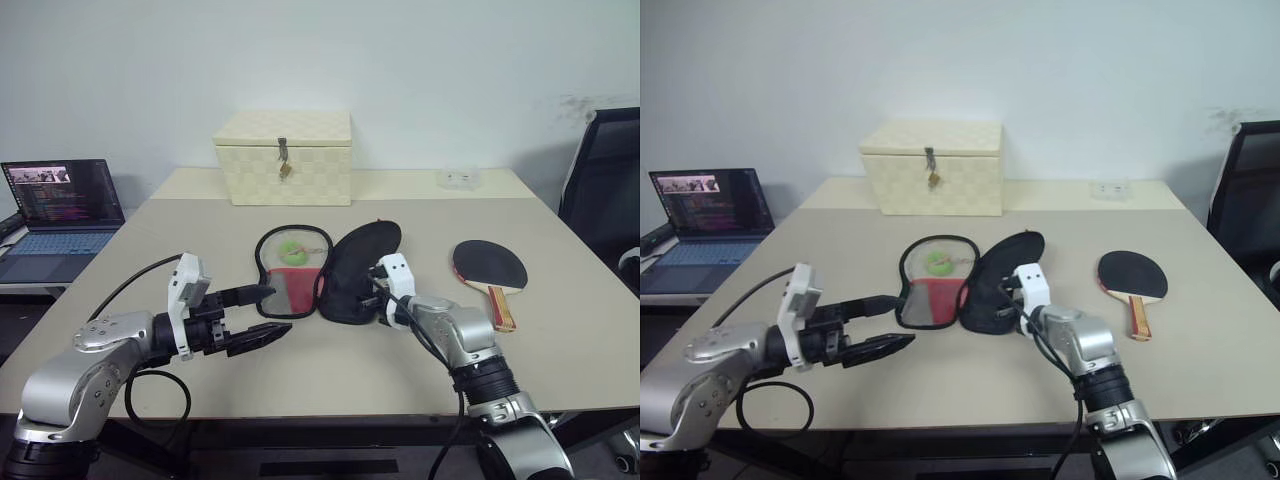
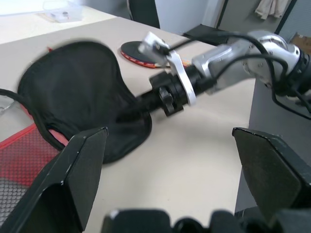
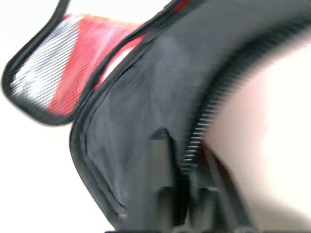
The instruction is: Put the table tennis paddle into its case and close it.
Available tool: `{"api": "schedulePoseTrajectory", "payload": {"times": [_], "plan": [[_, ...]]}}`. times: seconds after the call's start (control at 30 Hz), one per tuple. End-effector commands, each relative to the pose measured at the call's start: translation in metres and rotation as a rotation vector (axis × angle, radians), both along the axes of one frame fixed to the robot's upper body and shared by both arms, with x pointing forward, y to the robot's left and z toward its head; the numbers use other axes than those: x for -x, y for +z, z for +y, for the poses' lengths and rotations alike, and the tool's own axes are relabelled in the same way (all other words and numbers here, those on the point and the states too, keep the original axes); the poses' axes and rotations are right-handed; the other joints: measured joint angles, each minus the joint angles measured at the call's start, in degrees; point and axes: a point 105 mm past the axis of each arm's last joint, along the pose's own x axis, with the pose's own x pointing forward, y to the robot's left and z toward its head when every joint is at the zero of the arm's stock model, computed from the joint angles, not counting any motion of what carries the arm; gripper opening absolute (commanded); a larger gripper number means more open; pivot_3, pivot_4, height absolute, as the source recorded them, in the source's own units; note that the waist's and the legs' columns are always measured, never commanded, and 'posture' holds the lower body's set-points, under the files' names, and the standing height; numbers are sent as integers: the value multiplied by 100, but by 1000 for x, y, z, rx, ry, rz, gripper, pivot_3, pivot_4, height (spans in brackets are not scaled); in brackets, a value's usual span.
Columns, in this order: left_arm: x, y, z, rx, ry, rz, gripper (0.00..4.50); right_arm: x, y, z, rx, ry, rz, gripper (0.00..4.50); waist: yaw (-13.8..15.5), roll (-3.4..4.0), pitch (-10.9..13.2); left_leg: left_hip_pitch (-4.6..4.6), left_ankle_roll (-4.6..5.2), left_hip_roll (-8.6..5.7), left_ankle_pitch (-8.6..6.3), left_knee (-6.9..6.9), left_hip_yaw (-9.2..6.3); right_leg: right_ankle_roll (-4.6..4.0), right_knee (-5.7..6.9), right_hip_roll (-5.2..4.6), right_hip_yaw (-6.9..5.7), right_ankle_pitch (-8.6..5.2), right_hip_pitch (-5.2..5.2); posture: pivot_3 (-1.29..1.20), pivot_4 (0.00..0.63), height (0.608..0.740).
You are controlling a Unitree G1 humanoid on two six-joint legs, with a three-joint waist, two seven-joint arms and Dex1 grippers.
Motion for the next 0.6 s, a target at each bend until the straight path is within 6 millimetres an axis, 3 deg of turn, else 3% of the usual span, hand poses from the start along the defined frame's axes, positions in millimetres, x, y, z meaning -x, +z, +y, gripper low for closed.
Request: {"api": "schedulePoseTrajectory", "payload": {"times": [0.03, 0.33, 0.6], "plan": [[3, 10, -6, -24, -39, -52, 4500, -4, 11, -22, -8, -31, -7, 27, 0, 1, 0, 0, 0, 0, 0, -1, 1, 0, -1, 0, 1, 0, 0, 0, 150, 740], [2, 6, -17, -35, -107, -43, 4500, 8, 4, -89, 95, -90, 39, 27, 9, 0, 1, -2, 0, -4, 0, -13, 3, 1, -14, 1, 1, -1, 0, 0, 150, 740], [-2, 2, -23, -38, -134, -40, 4500, 9, 7, -98, 127, -87, 29, 27, 7, 0, 1, -4, 0, -7, 0, -17, 3, 1, -21, 3, 1, 0, 0, 0, 150, 740]]}}
